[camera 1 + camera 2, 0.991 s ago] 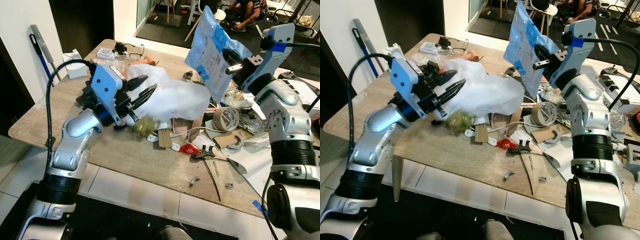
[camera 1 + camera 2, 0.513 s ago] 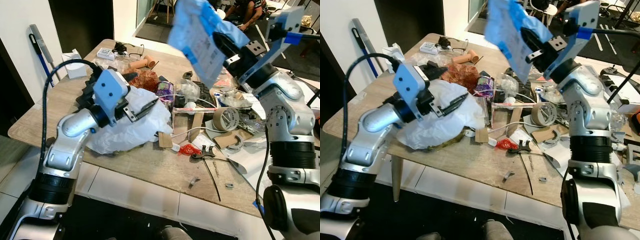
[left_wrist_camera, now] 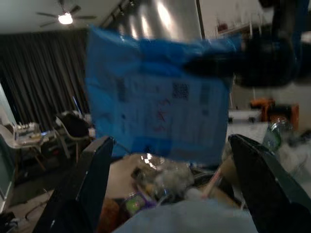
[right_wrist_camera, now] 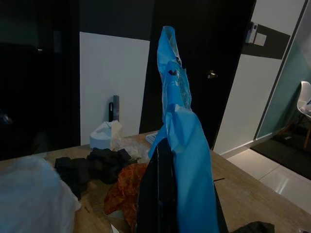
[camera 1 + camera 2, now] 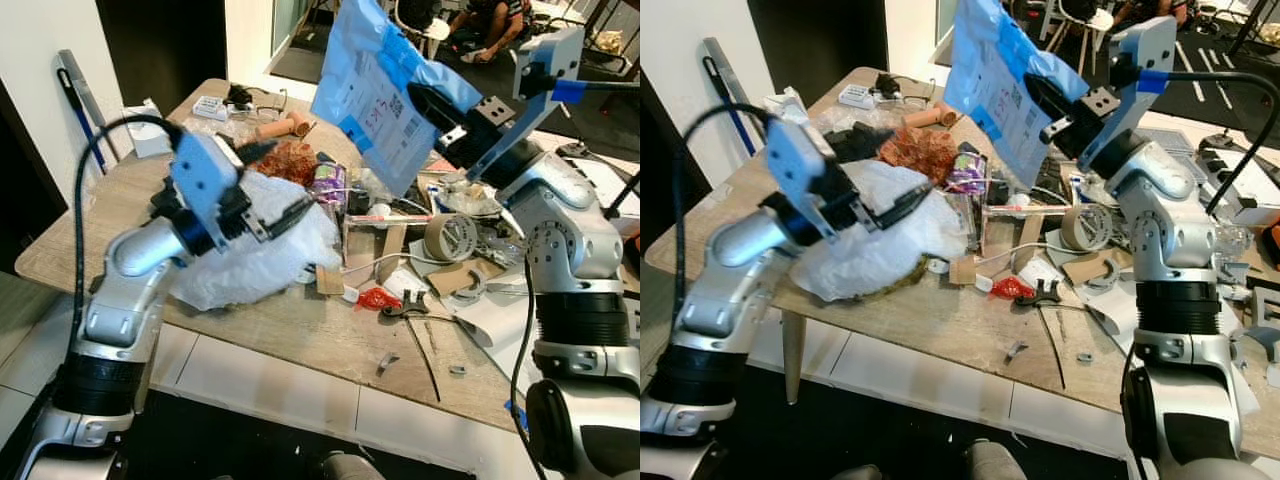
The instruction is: Picking trash to rubbish bin
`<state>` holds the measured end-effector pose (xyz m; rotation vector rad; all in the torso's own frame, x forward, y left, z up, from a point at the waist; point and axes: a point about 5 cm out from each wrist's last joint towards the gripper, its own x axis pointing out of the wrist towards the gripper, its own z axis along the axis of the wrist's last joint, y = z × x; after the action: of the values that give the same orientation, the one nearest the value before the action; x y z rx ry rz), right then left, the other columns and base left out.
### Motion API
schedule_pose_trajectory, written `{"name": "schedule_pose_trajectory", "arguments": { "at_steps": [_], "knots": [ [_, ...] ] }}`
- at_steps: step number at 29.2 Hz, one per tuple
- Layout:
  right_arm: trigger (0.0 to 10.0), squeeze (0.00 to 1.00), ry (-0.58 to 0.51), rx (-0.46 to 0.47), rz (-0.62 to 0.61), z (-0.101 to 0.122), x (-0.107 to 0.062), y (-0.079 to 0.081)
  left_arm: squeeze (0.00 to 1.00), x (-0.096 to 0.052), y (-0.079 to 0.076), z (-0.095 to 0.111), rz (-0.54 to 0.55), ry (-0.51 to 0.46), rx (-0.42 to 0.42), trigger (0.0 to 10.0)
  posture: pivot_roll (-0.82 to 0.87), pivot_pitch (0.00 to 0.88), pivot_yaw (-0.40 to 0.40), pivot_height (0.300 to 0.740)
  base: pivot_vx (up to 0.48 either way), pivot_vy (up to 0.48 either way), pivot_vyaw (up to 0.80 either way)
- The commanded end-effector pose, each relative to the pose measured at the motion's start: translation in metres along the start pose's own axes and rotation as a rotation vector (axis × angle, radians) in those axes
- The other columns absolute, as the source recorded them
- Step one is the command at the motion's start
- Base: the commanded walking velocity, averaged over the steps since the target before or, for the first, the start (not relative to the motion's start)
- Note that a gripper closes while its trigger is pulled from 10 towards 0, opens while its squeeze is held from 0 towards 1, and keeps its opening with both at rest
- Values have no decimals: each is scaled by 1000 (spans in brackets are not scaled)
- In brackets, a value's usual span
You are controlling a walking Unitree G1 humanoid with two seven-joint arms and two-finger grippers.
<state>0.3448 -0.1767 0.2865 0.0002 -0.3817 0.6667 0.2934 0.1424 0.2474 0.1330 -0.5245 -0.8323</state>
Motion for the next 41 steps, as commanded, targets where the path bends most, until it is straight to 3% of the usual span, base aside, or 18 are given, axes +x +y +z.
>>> {"name": "schedule_pose_trajectory", "arguments": {
  "at_steps": [1,4,9,12,15,17,18,19,20,21,29,33,34,36,41],
  "knots": [
    [0,0,0,13,5,-1,-3,1,0,3,-1,6,-8,-42,-30,10000,-55,0,-84,740,0,0,0],
    [0,0,4,15,6,-2,-3,2,0,1,-1,7,-16,-59,-54,10000,-55,0,-84,740,0,0,0],
    [0,0,15,19,9,-5,-2,3,0,-3,-15,-16,-86,64,-52,10000,-55,0,-84,740,0,0,0],
    [0,0,16,20,10,-5,-2,3,0,-1,-16,-31,-52,139,-35,10000,-56,0,-85,740,0,0,0],
    [0,0,16,20,11,-5,-2,4,0,2,-9,-59,94,253,-19,10000,-57,0,-83,740,0,0,0],
    [0,0,16,20,11,-5,-2,4,0,1,-6,-65,136,278,-15,10000,-57,0,-83,740,0,0,0],
    [3176,0,17,21,13,-5,-1,5,0,0,-1,-73,198,320,2,10000,-59,0,-82,740,0,0,0],
    [4627,0,18,21,16,-6,-1,6,0,-2,2,-80,240,357,30,10000,-59,0,-82,740,0,0,0],
    [4627,0,18,21,16,-6,-1,6,0,-2,2,-80,240,357,30,10000,-59,0,-82,740,0,0,0],
    [10000,0,20,22,25,-6,-1,7,0,-8,10,-91,334,434,73,10000,-61,0,-81,740,0,0,0],
    [10000,0,22,23,36,-7,-1,10,0,-26,29,-109,547,580,193,10000,-60,0,-80,740,0,0,0],
    [10000,0,22,23,36,-7,-2,10,0,-38,34,-119,583,662,243,10000,-61,0,-78,740,0,0,0],
    [10000,0,21,22,35,-7,-2,10,0,-46,30,-129,568,731,245,10000,-62,0,-79,740,0,0,0],
    [10000,0,21,22,35,-7,-2,10,0,-47,29,-131,565,746,246,10000,-62,0,-79,740,0,0,0],
    [10000,0,22,19,30,-6,-2,9,0,-55,18,-147,557,798,125,10000,-63,0,-79,740,0,0,0]
  ]
}}
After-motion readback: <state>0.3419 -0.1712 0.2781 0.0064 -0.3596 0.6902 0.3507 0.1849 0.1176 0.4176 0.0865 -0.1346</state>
